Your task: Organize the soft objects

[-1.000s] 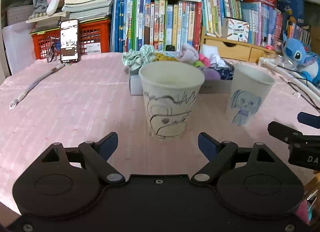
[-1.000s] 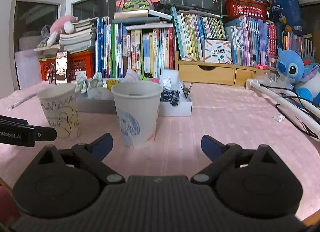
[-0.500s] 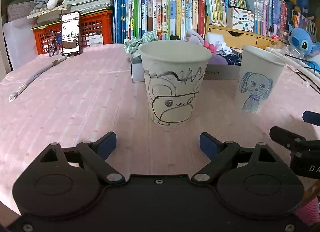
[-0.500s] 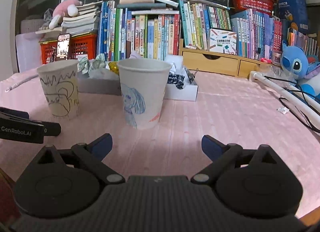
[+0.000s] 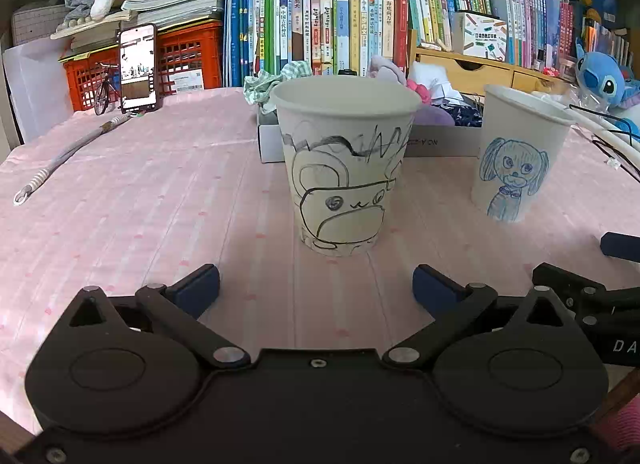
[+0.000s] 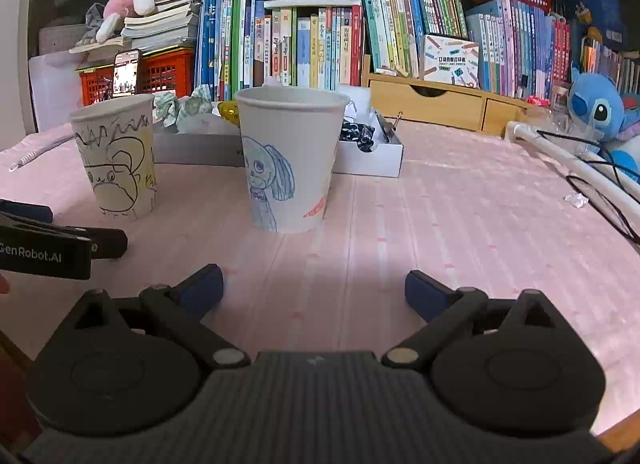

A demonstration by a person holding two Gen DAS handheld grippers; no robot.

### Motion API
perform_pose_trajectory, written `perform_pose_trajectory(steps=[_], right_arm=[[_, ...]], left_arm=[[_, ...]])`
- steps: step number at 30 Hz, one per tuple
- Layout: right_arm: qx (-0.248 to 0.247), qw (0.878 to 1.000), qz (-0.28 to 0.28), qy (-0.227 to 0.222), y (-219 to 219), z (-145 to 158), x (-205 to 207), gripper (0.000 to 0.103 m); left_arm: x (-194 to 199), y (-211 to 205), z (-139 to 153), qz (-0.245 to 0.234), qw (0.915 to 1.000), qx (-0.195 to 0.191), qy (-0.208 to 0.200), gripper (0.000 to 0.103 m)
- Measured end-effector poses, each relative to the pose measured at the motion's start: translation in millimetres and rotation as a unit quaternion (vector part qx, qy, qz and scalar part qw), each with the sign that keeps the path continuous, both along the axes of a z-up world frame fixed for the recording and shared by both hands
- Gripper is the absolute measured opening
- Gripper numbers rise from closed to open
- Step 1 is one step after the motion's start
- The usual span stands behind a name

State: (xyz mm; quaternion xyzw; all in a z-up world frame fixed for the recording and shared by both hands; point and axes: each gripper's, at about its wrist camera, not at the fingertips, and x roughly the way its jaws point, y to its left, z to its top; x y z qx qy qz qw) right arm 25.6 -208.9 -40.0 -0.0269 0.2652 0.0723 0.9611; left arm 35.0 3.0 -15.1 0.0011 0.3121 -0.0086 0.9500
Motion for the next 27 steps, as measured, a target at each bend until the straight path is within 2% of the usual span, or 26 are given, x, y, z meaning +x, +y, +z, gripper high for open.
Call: perform_pose_trajectory(steps=[27], right_arm=[[0.004,1.000,0.004,0.020,-0.5,0.5,6.5,0.103]], left_arm=[[-1.4,-1.3,-1.7,0.001,1.0000,0.001,-0.004,0.103]])
